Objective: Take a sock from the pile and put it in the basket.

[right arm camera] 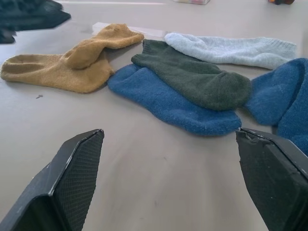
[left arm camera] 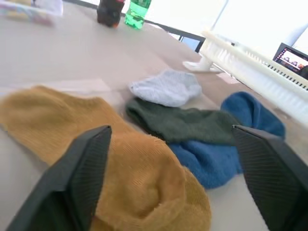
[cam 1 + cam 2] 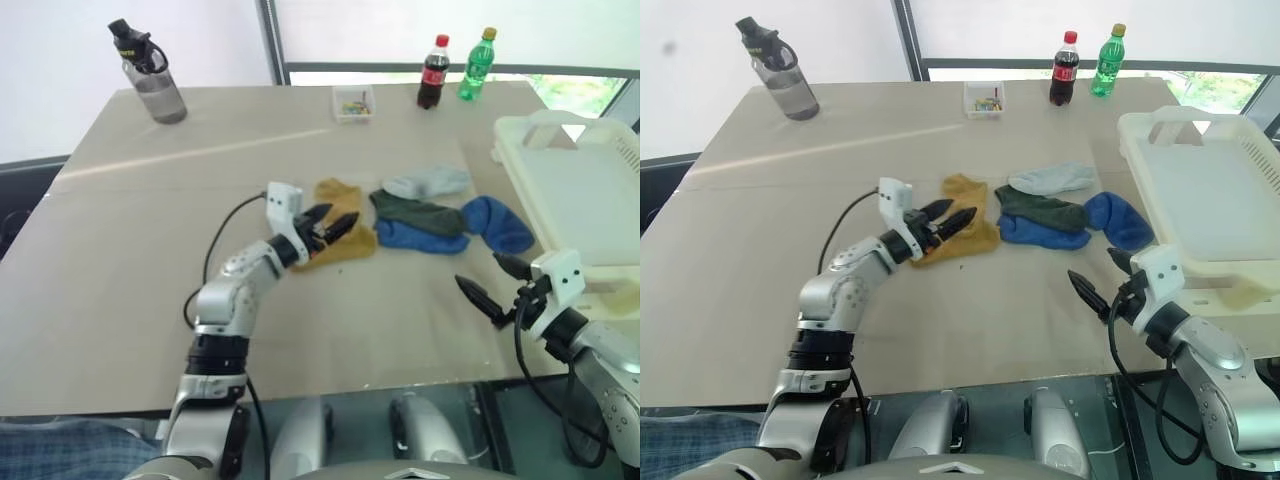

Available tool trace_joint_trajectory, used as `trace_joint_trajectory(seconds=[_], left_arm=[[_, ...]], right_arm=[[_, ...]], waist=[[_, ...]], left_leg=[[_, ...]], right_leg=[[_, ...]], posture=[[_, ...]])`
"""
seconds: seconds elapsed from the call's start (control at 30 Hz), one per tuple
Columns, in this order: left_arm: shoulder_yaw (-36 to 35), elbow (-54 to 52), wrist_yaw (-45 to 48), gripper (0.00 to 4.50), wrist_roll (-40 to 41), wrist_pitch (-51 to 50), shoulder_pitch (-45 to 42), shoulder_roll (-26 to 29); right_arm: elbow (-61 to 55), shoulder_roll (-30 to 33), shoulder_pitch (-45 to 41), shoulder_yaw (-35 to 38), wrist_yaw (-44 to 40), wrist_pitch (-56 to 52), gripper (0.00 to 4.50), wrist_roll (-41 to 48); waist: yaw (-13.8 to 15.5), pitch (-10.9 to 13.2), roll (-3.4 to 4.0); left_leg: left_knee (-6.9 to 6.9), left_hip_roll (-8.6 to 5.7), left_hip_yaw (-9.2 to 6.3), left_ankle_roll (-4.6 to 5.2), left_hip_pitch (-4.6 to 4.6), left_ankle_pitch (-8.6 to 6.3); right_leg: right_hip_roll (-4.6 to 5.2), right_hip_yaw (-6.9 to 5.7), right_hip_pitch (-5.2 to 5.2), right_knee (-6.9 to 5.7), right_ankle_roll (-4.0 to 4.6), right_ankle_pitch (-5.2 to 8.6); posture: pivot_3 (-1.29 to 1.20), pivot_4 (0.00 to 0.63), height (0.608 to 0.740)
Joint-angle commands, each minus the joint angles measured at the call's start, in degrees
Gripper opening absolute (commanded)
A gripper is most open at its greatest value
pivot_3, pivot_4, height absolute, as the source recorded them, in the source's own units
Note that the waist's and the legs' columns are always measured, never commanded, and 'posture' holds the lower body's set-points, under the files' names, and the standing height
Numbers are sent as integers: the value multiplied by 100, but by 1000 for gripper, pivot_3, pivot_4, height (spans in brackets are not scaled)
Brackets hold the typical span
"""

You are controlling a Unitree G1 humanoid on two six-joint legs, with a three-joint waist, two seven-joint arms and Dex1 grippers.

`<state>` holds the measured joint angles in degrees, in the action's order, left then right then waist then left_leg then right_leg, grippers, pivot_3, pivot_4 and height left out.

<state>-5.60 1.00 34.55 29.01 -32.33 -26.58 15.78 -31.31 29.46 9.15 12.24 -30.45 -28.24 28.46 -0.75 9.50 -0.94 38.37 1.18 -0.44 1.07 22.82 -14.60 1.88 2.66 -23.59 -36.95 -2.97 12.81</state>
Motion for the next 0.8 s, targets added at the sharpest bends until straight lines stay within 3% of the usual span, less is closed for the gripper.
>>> trace_joint_trajectory(seconds=[0.03, 0.27, 0.4, 0.63, 0.8], left_arm=[[-310, -559, 350, 4005, 321, -175, 221, 487], [-695, -1163, 1097, 4005, 723, -436, 877, 1636], [-874, -1500, 1593, 4005, 778, -243, 1414, 2151], [-1151, -1925, 2054, 4005, 960, 1, 1927, 2509], [-1372, -1995, 2243, 4005, 1053, 120, 2155, 2697]], right_arm=[[-93, -46, -169, -51, 39, 100, 4500, -8], [201, -227, -721, -461, 53, 75, 4500, -96], [773, -448, -1544, -1092, 50, 15, 4500, -365], [1883, -936, -2626, -2018, -101, 8, 4500, -820], [2585, -1153, -3061, -2277, -222, 235, 4500, -1114]], waist=[[-16, 0, 0], [-8, 3, 1], [-1, 7, -2], [1, 17, -13], [-8, 20, -15]], left_leg=[[0, 0, 0, 0, 0, 0], [-1, 9, 2, 0, -4, 0], [-1, 7, 8, 0, -3, 0], [-5, 11, 2, 0, -1, 0], [-5, 8, 5, 0, 3, 0]], right_leg=[[0, 0, 0, 0, 0, 0], [-5, 0, -4, -2, 2, 2], [1, 1, -5, 0, 22, 13], [-1, -3, -8, -2, 26, 14], [7, -3, -9, 3, 26, 14]], posture=[[0, 150, 740], [0, 150, 740], [0, 150, 740], [0, 150, 740], [0, 150, 740]])
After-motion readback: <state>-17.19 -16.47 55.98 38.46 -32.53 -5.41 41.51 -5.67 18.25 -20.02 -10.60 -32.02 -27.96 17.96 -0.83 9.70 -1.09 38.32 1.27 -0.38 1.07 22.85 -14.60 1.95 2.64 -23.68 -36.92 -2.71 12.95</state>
